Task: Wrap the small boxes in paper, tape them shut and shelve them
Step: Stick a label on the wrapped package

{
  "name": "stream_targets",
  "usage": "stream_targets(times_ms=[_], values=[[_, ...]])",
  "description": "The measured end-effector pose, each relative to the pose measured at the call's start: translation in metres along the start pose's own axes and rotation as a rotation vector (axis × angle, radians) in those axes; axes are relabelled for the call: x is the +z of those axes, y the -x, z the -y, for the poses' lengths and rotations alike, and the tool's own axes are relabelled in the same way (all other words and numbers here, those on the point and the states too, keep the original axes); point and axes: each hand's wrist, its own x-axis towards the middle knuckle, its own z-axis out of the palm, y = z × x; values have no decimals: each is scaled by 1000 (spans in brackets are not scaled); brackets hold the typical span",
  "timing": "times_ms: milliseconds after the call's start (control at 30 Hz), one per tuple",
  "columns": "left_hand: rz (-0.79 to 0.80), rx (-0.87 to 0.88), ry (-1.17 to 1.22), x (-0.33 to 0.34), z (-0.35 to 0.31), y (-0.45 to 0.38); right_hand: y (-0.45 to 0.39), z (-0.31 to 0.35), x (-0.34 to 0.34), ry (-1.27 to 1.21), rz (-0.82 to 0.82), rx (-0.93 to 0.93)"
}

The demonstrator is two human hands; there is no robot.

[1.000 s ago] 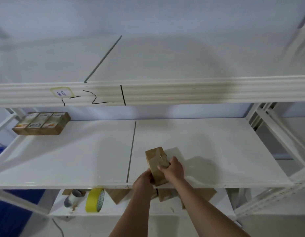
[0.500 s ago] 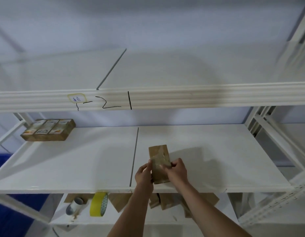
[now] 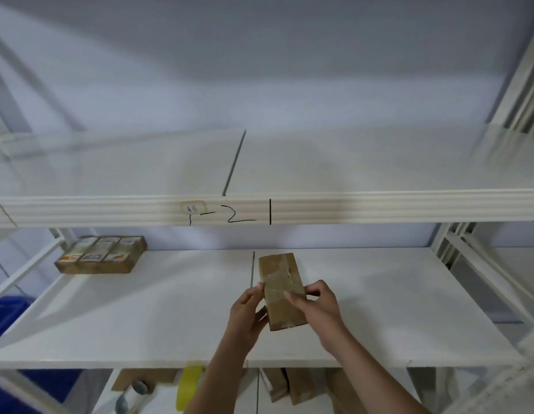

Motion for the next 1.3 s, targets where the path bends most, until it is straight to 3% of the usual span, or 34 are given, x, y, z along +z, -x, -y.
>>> stream_targets(times_ms=[633, 767, 933, 1167, 1300], values=[[-7, 192, -208, -29, -28, 29, 53, 16, 31, 78, -12, 9], [4, 88, -173, -35, -23, 28, 58, 8, 36, 3, 8, 59], [107, -119, 78, -39, -5, 35, 68, -5, 41, -56, 52, 79], [141, -253, 143, -41, -1, 41, 69, -10, 39, -83, 100, 71], [67, -196, 75, -40, -1, 34, 62, -11, 35, -134, 137, 76]])
